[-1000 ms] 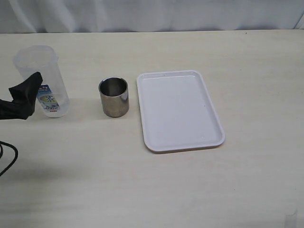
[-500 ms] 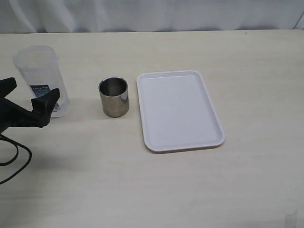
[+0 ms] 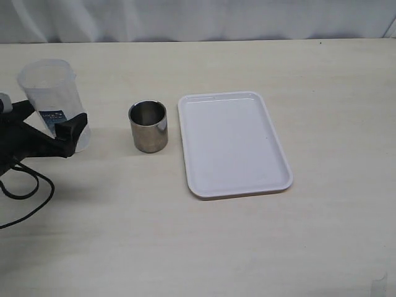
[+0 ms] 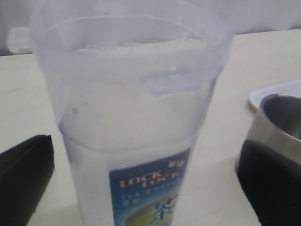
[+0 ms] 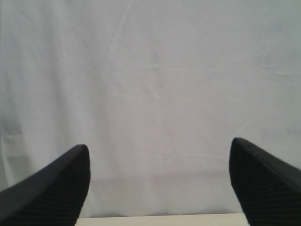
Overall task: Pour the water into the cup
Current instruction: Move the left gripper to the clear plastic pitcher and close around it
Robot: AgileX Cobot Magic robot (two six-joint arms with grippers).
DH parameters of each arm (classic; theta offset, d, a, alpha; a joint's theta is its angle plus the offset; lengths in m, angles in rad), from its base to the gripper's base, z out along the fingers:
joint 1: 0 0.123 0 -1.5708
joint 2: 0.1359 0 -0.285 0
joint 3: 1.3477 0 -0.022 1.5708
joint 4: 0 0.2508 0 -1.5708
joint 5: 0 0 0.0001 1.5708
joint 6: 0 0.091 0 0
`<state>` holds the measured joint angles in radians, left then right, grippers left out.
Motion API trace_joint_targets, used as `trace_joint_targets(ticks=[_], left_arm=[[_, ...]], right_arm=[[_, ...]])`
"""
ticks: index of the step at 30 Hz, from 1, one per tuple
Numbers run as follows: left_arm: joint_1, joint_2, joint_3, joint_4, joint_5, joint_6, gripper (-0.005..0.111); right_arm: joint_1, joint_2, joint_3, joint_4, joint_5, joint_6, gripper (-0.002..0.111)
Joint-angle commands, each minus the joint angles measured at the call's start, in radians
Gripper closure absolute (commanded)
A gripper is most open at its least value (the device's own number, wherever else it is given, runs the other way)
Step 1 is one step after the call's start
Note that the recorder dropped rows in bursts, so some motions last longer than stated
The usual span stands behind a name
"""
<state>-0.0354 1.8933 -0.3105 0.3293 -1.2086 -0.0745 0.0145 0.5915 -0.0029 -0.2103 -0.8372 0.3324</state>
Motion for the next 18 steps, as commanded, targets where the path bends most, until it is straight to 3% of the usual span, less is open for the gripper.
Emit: trace_joint_targets(ticks=[1, 18], left_arm=[[0.0, 0.04, -0.042, -0.018, -0.012, 0.007, 0.002], [0.0, 0.083, -0.117, -0.032, -0.012, 0.007, 0.002]], right_arm=[[-0.001, 0.002, 0.003, -0.012, 0.001, -0.006, 0.032], [-0.001, 0.002, 0.003, -0.012, 0.006, -0.006, 0.032]])
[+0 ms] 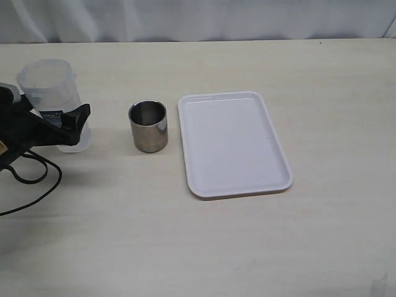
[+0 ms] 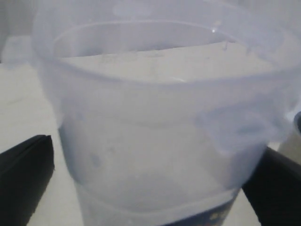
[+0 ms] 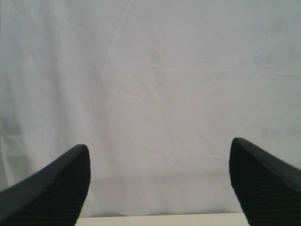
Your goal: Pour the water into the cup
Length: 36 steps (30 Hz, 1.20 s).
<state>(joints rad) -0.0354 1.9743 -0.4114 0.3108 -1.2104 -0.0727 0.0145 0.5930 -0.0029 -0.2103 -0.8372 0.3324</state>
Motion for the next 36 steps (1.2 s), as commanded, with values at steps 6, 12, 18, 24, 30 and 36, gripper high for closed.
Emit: trace_joint_targets(ticks=[6, 12, 18, 24, 30, 36], left_arm=[[0.0, 0.004, -0.021, -0.011, -0.011, 0.005, 0.002], [0.0, 0.04, -0.021, -0.011, -0.011, 0.002, 0.002], [0.0, 0.058, -0.034, -0.008, -0.011, -0.012, 0.002], [0.0, 0.058, -0.053, -0.006, -0.011, -0.012, 0.002], [0.0, 0.058, -0.055, 0.017, -0.011, -0.014, 0.002], [0.0, 0.058, -0.055, 0.018, -0.011, -0.075, 0.002]], right_arm=[[-0.001, 0.0, 0.003, -0.012, 0.009, -0.006, 0.032], [-0.001, 0.0, 0.003, -0.012, 0.009, -0.006, 0.032], [-0.001, 0.0, 0.003, -0.012, 0.013, -0.006, 0.032], [-0.001, 0.0, 0.003, -0.012, 0.024, -0.006, 0.032], [-0.001, 0.0, 0.003, -0.012, 0.028, -0.006, 0.032], [-0.001, 0.0, 0.003, -0.015, 0.027, -0.006, 0.032]])
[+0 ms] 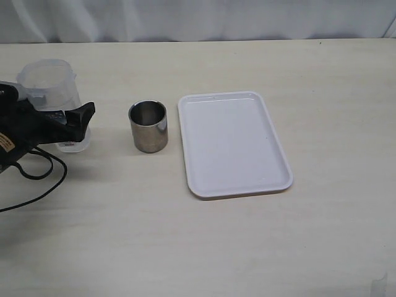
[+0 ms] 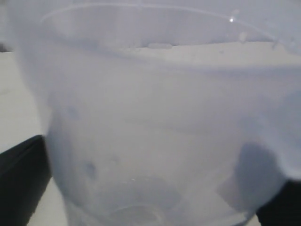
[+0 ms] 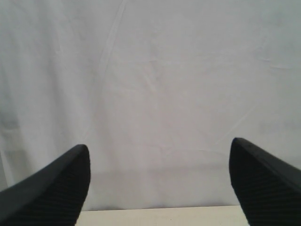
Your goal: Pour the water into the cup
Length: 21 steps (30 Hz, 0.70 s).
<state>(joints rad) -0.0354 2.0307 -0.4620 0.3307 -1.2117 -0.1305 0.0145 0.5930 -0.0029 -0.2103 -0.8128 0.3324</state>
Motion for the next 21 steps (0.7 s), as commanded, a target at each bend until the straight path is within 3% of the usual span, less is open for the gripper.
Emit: trace_joint_targets(ticks=[1, 2, 4, 7, 9, 11, 21], left_arm=[[0.0, 0.002, -0.004, -0.002, -0.009, -0.017, 0.005], [0.0, 0.002, -0.004, -0.002, -0.009, -0.017, 0.011], [0.0, 0.002, -0.004, -0.002, -0.009, -0.017, 0.041], [0.0, 0.002, -0.004, 0.024, -0.009, -0.017, 0.065], [0.0, 0.002, -0.004, 0.066, -0.009, -0.017, 0.091], [0.0, 0.002, -0.004, 0.076, -0.009, -0.017, 0.106], [0.0, 0.002, -0.004, 0.076, -0.009, -0.015, 0.107]], right_arm=[[-0.001, 0.0, 0.003, -0.015, 0.003, -0.006, 0.032], [-0.001, 0.0, 0.003, -0.015, 0.003, -0.006, 0.032], [-0.001, 0.0, 0.003, -0.015, 0.003, -0.006, 0.032], [-0.001, 0.0, 0.003, -0.015, 0.003, -0.006, 0.032], [-0.001, 0.0, 0.003, -0.015, 0.003, -0.006, 0.032], [-0.001, 0.0, 0.003, -0.015, 0.003, -0.006, 0.032], [-0.001, 0.014, -0.033, -0.206, -0.049, 0.029, 0.032]])
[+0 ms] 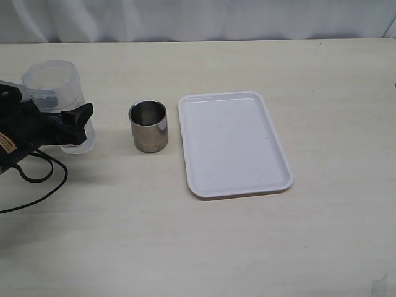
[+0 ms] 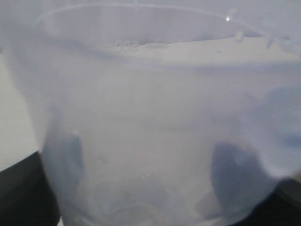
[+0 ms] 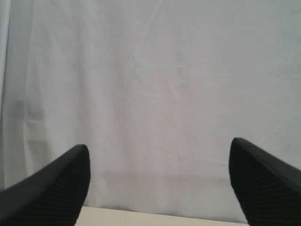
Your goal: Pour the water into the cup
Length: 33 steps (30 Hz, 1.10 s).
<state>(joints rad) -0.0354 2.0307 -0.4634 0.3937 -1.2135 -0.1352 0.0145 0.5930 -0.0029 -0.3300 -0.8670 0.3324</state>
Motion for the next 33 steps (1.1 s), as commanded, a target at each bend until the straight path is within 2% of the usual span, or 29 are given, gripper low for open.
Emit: trace_joint_targets(ticks=[1, 9, 19, 27, 33], left_arm=[[0.0, 0.002, -0.003, 0.013, -0.008, -0.011, 0.107], [0.0, 0.002, -0.003, 0.013, -0.008, -0.011, 0.107], [0.0, 0.002, -0.003, 0.013, -0.008, -0.011, 0.107], [0.0, 0.002, -0.003, 0.013, -0.008, -0.011, 0.107], [0.0, 0.002, -0.003, 0.013, -0.008, -0.011, 0.107]], right_arm=[[-0.001, 0.029, -0.053, -0.116, 0.008, 0.053, 0.031], [-0.001, 0.276, -0.212, -0.415, -0.01, 0.203, 0.013], [0.019, 0.742, -0.365, -0.585, -0.295, 0.2, 0.012], [0.187, 1.08, -0.587, -0.607, -0.284, 0.057, 0.012], [0.232, 1.293, -0.747, -0.602, -0.242, 0.042, 0.012]])
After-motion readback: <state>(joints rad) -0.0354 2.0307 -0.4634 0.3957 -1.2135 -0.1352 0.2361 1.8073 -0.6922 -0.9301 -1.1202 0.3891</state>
